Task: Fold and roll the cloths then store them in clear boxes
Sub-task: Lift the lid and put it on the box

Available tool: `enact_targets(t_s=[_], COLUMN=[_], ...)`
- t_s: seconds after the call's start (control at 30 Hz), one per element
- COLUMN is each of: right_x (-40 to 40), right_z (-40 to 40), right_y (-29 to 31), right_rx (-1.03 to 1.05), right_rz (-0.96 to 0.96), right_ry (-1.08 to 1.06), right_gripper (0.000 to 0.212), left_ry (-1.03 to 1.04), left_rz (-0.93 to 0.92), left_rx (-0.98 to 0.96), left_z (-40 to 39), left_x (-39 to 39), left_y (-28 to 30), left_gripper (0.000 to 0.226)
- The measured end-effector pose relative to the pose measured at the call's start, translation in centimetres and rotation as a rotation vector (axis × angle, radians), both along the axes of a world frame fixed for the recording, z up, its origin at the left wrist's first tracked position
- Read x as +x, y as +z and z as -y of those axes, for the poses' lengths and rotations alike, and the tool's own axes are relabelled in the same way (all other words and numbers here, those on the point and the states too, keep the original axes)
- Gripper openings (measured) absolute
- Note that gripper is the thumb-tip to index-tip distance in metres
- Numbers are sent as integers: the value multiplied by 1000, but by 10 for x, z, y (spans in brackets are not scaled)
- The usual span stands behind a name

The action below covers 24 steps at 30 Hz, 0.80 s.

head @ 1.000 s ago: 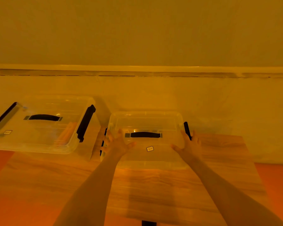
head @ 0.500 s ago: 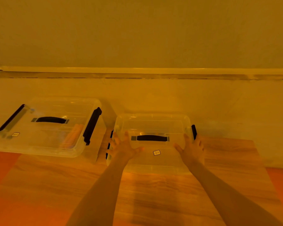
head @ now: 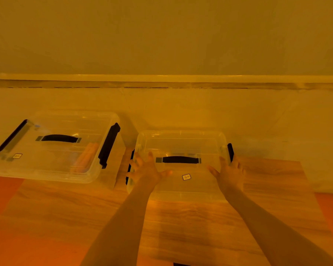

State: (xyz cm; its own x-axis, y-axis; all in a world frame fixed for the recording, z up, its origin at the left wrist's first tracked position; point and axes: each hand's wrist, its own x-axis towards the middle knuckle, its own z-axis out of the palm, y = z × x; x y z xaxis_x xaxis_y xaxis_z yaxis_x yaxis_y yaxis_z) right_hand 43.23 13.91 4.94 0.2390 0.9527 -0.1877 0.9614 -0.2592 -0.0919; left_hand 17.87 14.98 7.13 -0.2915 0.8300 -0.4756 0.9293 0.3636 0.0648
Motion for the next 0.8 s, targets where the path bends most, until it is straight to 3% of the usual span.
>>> enact_targets(t_s=[0.4,0.8], right_x=[10,12], right_z=[-14,-16], right_y=[-3,-6], right_rx=[28,-5], right_rz=[-157,-242], right_ry=[-18,3], right_gripper=[103,101], left_ry=[-26,-28], left_rz=[-24,-26], left_rx=[-38,-41], left_z=[-6,-6], left_x=[-1,1], left_y=[1,5], left_gripper=[118,118])
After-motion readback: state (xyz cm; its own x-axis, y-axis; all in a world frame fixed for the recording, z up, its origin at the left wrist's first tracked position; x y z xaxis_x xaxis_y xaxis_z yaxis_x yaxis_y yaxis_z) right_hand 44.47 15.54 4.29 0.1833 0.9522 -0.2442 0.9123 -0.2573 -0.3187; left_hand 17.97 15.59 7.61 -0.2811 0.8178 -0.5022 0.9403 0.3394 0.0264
